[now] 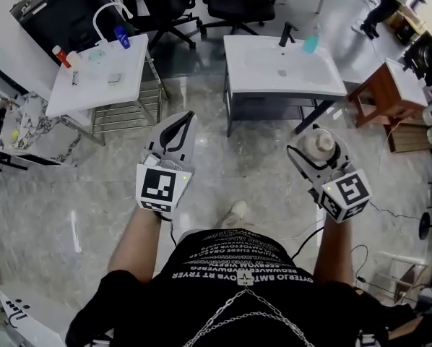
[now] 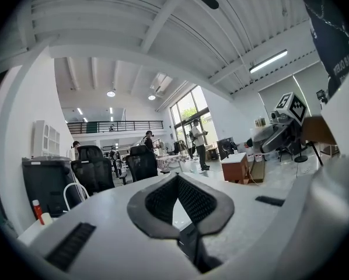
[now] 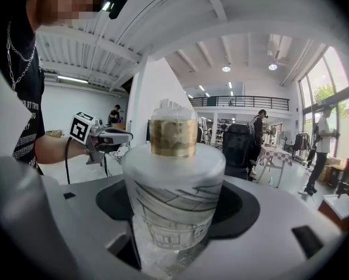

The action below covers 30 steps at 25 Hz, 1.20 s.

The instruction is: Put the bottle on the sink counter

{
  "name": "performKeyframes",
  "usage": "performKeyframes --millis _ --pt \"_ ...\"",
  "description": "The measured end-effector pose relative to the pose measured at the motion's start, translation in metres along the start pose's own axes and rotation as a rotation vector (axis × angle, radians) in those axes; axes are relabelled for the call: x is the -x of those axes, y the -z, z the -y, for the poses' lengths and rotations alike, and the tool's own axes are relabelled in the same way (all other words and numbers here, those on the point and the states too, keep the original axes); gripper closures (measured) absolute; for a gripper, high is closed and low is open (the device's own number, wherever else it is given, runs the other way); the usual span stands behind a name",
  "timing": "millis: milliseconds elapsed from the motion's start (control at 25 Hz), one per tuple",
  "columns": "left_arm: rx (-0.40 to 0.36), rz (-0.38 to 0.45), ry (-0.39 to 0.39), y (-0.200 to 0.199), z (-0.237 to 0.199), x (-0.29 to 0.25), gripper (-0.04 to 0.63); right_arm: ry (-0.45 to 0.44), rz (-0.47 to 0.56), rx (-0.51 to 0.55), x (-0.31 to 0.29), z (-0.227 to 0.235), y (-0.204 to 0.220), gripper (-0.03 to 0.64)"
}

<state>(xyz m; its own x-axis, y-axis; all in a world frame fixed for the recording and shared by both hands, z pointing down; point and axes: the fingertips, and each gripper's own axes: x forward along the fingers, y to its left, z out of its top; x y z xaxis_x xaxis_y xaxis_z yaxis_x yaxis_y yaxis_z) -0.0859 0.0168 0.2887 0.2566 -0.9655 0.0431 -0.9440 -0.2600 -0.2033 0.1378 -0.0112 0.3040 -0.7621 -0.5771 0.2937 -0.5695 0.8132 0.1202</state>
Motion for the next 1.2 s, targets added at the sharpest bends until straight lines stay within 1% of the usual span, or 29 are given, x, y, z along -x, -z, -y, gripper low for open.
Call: performKeyframes --millis 200,360,600,800,1000,1200 --pt "-0.004 -0.004 -0.022 -0.010 0.008 -0.041 0.591 -0.022 0.015 0.008 -0.005 0.047 -0.002 0.282" --pt "-0.006 -0.028 -0.058 -0.006 0.011 -0.066 0.590 -0.045 0.027 0.011 -0.011 0.078 0.002 0.282" --pt "-0.012 -0.038 -0.080 0.001 0.018 -0.090 0.590 -0.057 0.033 0.005 -0.019 0.111 0.014 0.282" --pt "0.003 -0.042 -0.096 0.007 0.013 -0.099 0.591 -0.079 0.037 -0.008 -0.035 0.126 0.013 0.282" --pt "0.029 -0.025 -0.122 0.014 -0.005 -0.108 0.591 -0.094 0.027 0.030 -0.062 0.129 0.007 0.282" --pt "0.023 -0.021 -0.111 0.021 -0.023 -0.134 0.590 -0.096 0.015 0.017 -0.094 0.139 0.007 0.282"
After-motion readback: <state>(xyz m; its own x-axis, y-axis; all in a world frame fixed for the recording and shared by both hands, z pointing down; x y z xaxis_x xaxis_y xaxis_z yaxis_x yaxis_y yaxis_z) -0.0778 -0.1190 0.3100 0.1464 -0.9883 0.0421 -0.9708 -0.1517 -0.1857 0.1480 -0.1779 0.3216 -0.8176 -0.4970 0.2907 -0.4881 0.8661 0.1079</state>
